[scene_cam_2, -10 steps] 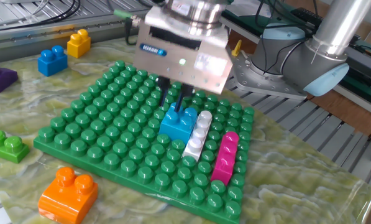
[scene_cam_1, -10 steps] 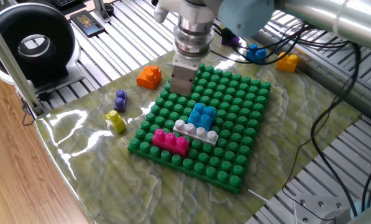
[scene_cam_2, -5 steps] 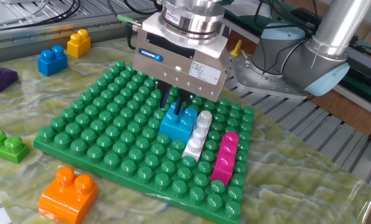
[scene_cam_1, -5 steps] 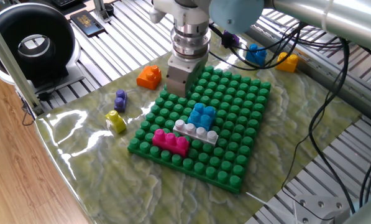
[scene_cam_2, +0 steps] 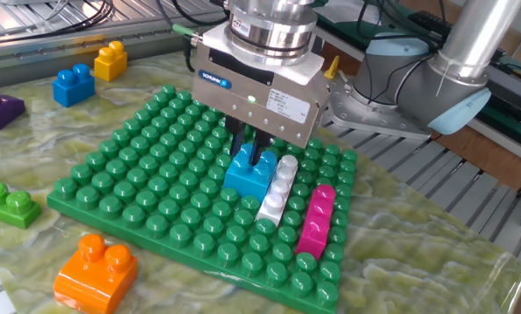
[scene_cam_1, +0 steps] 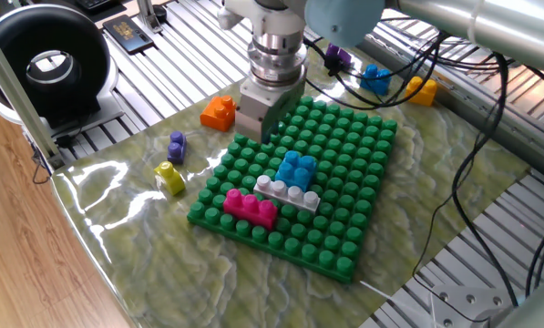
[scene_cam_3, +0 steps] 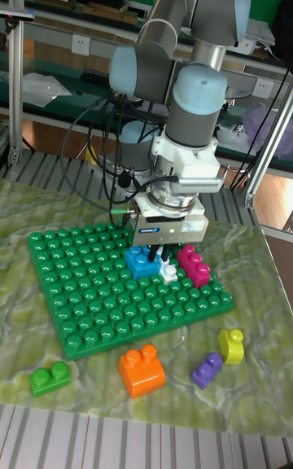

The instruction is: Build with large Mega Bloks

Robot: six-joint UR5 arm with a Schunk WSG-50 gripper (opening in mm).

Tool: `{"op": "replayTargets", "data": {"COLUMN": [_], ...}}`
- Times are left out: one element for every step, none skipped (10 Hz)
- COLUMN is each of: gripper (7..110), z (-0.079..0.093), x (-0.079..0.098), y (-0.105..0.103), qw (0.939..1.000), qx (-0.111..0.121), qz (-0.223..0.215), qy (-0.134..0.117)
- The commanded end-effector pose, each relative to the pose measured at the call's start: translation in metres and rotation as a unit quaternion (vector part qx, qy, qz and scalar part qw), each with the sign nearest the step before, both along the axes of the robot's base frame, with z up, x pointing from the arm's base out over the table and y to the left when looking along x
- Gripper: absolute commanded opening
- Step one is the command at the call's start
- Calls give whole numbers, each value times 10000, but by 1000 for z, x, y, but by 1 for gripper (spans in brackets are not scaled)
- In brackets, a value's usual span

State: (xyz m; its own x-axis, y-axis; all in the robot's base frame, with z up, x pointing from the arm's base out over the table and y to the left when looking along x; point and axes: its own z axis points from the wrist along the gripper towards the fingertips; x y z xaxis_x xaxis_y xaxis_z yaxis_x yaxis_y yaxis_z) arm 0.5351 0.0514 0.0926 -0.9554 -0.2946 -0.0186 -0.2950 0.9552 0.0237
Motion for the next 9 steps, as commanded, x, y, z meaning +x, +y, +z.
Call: {"op": "replayTargets", "data": {"gripper": [22, 22, 44, 44, 44, 44, 44, 44, 22], "z": [-8, -12, -17, -16, -12, -12, -13, -15, -14], "x": [63, 82, 94, 96, 92, 89, 77, 68, 72], "y": [-19, -10, -5, -2, 7, 14, 9, 12, 13], "qw": [9998, 9996, 9992, 9990, 9987, 9984, 9985, 9980, 9978], "qx": [36, 169, 142, 15, 60, 165, 149, 213, 239], "qz": [60, -29, -94, -144, -268, -364, -392, -522, -488], "qy": [-171, -237, -350, -412, -431, -410, -348, -279, -371]}}
